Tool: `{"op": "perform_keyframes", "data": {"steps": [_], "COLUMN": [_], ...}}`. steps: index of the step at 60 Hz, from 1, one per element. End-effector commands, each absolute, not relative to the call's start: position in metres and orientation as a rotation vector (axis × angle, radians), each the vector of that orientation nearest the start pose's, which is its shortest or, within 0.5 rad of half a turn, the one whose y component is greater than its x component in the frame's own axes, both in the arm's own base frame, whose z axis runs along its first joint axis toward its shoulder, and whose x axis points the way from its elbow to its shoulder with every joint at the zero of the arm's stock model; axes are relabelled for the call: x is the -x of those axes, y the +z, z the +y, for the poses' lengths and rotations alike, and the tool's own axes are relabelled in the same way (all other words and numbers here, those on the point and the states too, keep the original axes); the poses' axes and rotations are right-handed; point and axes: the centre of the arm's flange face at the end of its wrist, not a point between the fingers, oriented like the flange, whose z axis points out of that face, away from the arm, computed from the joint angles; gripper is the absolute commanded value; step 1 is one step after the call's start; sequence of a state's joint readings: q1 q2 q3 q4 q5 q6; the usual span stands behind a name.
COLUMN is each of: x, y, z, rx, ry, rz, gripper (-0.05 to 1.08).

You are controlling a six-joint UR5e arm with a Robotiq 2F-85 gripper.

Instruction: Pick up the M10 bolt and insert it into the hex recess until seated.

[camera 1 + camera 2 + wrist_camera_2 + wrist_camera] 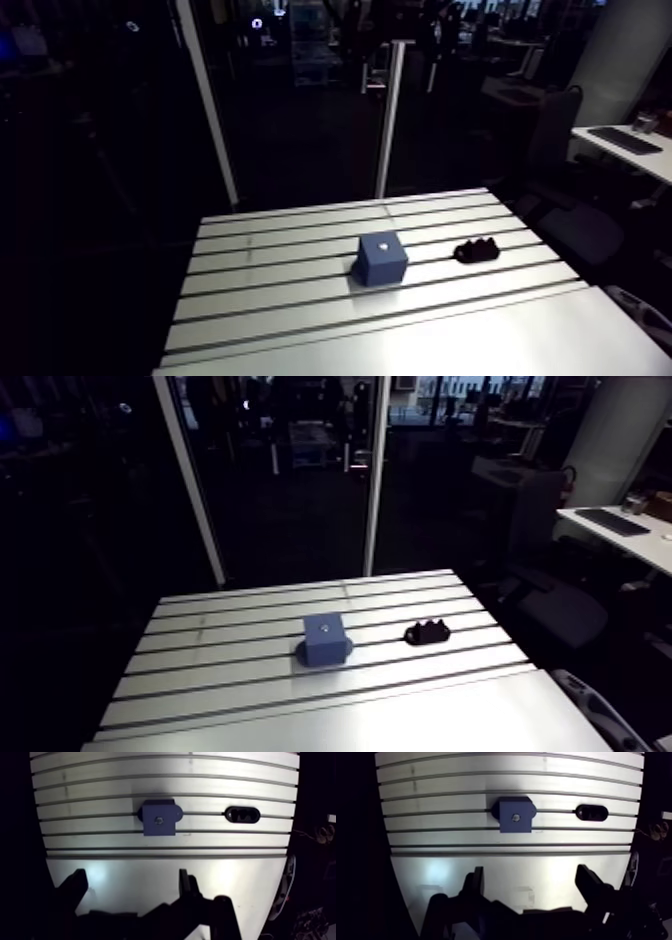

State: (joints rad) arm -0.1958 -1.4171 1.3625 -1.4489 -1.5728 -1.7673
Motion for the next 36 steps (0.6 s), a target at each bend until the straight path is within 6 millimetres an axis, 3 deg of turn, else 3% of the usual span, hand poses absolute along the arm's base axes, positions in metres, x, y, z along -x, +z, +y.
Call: {"op": "perform_keyframes", "data": {"steps": [1, 9, 24, 36], "x": [0.557, 0.544, 0.521, 0.519], "y": [0.513, 0.516, 0.525, 0.522], "z": [-0.062, -0.083, -0.085, -0.084], "rx": [0.039, 0.076, 0.061, 0.059], "ry": [-0.016, -0.004, 0.016, 0.017], "rz": [3.083, 3.089, 3.101, 3.094], "gripper": [0.01, 0.01, 0.01, 0.01]}}
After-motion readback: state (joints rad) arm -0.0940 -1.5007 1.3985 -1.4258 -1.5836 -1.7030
